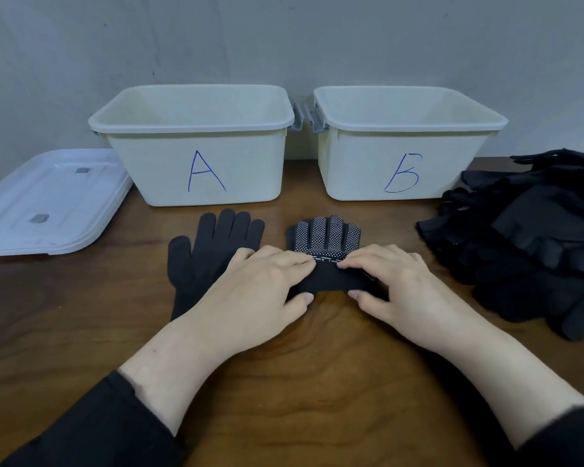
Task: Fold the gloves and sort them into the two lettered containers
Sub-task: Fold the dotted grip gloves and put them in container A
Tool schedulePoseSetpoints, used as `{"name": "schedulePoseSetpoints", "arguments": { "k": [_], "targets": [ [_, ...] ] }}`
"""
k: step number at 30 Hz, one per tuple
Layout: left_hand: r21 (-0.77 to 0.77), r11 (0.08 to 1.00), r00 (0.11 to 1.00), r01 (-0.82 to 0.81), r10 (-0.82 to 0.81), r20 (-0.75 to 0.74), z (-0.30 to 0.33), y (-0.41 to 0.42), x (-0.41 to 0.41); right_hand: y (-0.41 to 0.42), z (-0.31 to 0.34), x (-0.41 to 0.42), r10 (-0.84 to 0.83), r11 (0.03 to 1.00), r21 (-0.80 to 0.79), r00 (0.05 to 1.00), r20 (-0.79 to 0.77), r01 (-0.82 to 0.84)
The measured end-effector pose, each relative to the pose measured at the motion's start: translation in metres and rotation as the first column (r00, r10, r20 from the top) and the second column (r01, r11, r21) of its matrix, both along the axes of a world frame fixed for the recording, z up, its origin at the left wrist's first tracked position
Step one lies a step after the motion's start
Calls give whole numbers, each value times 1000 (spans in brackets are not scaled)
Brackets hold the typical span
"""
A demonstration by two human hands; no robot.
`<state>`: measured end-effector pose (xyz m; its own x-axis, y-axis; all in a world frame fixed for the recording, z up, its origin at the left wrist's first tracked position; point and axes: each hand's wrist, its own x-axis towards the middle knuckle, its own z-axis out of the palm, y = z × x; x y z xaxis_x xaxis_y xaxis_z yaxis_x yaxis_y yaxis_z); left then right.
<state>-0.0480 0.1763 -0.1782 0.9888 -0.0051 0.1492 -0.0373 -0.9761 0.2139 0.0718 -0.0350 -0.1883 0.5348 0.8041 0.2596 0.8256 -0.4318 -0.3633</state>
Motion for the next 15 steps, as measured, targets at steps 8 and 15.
{"name": "schedulePoseSetpoints", "arguments": {
  "k": [8, 15],
  "targets": [
    [-162, 986, 985, -33, 60, 161, 0, -4, 4, 0, 11, -9, -39, 994, 96, 999, -36, 42],
    [-423, 903, 990, -76, 119, 77, 3, -5, -11, -9, 23, -17, 5, 984, 163, 899, -439, 75]
  ]
}}
